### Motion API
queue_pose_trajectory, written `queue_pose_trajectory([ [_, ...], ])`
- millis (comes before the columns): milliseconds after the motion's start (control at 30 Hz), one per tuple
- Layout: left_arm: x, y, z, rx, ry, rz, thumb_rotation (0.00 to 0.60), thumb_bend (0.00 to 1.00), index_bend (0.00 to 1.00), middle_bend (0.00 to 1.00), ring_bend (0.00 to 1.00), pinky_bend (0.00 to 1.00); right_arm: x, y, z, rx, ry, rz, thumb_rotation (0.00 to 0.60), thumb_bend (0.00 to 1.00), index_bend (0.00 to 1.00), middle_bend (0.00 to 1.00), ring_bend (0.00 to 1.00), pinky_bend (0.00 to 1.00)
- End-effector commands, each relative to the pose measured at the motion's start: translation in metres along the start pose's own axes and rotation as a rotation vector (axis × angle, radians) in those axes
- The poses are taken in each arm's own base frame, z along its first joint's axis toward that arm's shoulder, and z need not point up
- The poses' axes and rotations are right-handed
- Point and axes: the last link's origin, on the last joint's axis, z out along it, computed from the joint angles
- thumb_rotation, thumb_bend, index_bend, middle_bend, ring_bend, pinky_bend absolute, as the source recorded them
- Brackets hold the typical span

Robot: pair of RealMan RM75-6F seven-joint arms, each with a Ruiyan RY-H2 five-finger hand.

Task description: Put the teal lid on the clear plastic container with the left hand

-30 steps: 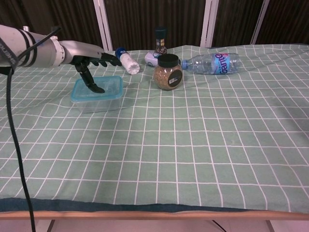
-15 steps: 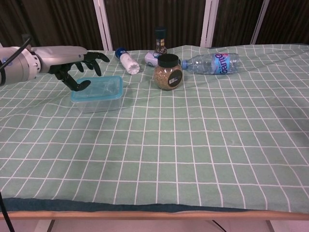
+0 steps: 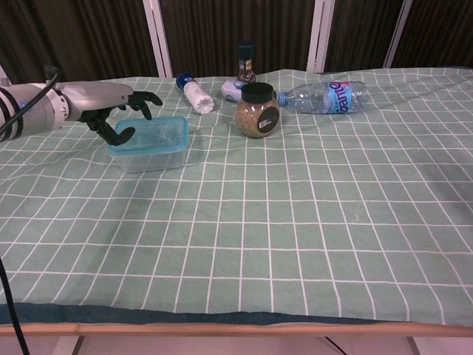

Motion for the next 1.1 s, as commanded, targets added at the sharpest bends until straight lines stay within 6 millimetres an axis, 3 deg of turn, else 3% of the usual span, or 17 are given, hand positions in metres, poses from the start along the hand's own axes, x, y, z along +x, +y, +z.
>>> queue_pose_trajectory([
  [33,-0.002,0.0,0.003,0.008,-0.01,-0.003,0.6,0.61,0.0,0.18,0.12,0.14,0.0,0.0,0.0,0.0,-0.001,-0.001,0.6,0.2,0.0,0.0,0.0,0.0],
  [1100,-0.02,-0.004,0.009,0.022,-0.077,0.023,0.6,0.61,0.0,0.21,0.16,0.14,0.0,0.001,0.001,-0.007,-0.002,-0.003,0.6,0.2,0.0,0.0,0.0,0.0],
])
